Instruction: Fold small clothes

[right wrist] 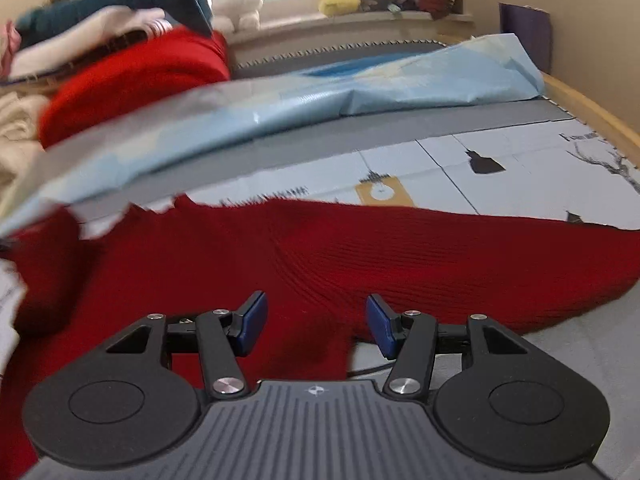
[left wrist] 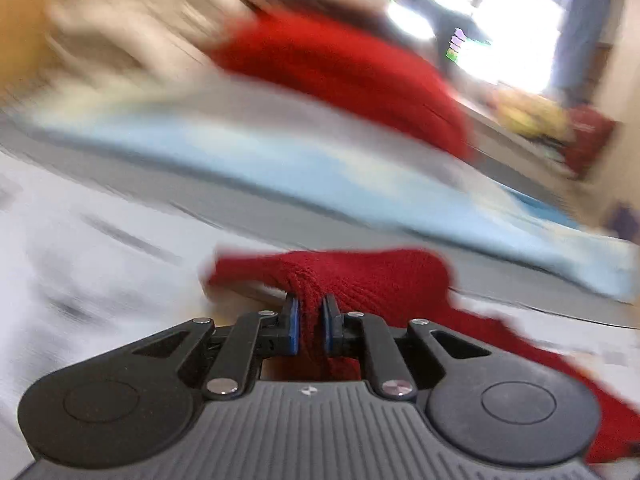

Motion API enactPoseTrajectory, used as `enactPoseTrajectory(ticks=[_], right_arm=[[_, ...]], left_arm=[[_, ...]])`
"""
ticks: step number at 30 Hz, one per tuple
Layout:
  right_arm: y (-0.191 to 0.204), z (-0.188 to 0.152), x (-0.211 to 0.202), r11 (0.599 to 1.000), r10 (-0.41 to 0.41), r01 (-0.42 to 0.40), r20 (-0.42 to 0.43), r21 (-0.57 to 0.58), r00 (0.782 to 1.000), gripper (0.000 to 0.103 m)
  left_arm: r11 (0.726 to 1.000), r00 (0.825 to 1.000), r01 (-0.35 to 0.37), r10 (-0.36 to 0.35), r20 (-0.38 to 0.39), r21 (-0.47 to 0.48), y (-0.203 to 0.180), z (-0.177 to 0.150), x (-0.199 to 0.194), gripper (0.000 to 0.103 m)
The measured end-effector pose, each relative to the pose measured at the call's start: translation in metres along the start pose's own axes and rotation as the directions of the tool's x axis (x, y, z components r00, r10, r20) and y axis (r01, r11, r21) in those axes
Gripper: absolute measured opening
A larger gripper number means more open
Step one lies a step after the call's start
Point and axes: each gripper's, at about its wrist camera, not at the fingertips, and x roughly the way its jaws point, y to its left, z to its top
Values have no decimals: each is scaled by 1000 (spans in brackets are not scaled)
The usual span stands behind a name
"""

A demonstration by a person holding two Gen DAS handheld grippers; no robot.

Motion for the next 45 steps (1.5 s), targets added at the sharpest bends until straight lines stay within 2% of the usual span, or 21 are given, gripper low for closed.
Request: enactPoseTrajectory(ticks=[1,3,4,5,7,10,13,15,17,19,24,26,28,30,33,34,39,41,43,44,45], right_arm=[[-3,-1,2,1000,-2,2,-17,22,1000,57],[-13,-5,6,997,8,-4,-47,81,999,57],[-17,-6,7,994,11,-4,-63,109,998,57],[-19,-7,12,992,10,0,-79,129,997,57],[-24,-12,14,987,6,11,-107,162,994,57],[-27,-15,20,979,-2,29,-129,202,992,56],[-29,-18,23,971,-11,43,-134,234,991,55],[-29,-21,25,970,-27,59,-140,235,990,53],[-28,-25,27,971,-37,71,-154,226,987,49],[-27,-30,30,974,-39,76,-172,212,984,47],[-27,-36,39,978,-19,61,-209,197,978,47],[-28,-36,45,976,-10,58,-226,208,974,42],[-26,-37,51,980,5,46,-248,196,969,17],[-23,-37,51,982,5,41,-243,183,970,15],[-28,-34,47,979,-32,73,-208,192,978,12],[-33,-33,46,976,-45,87,-204,202,978,12],[-42,-33,50,973,-28,76,-216,217,976,12],[-42,-32,49,971,-23,72,-209,230,978,13],[-42,-31,49,965,10,46,-213,258,977,18],[-40,-29,48,967,23,32,-213,253,977,19],[-38,-27,47,972,22,29,-211,233,977,19]], left_arm=[[994,994,-106,106,40,-3,31,8,-14,15],[934,932,-356,357,68,-28,91,23,-37,20],[900,899,-432,435,44,-58,115,29,-48,21],[884,888,-458,461,5,-92,134,34,-61,21],[892,903,-421,430,20,-166,150,39,-97,25],[920,935,-331,350,59,-212,138,29,-140,40],[954,982,-178,186,13,-240,116,-3,-143,42],[971,991,-122,106,-83,-207,96,-25,-122,41],[981,977,-67,27,-212,-182,75,-40,-97,41],[990,957,31,-69,-283,-137,54,-54,-78,41],[995,913,95,-90,-397,-6,25,-86,-48,41],[996,906,84,-64,-419,29,21,-94,-39,41],[996,896,70,-38,-443,55,20,-99,-29,41],[997,883,50,-16,-470,61,21,-108,-19,38],[998,862,54,-28,-507,37,29,-116,-14,10],[997,857,70,-48,-513,23,29,-118,-14,6],[991,833,58,17,-553,118,23,-121,-18,0],[987,831,6,86,-549,163,25,-121,-20,0],[969,844,-32,158,-512,245,23,-122,-21,0],[970,857,-26,146,-494,241,22,-120,-23,0],[979,868,15,88,-488,203,22,-116,-27,0]])
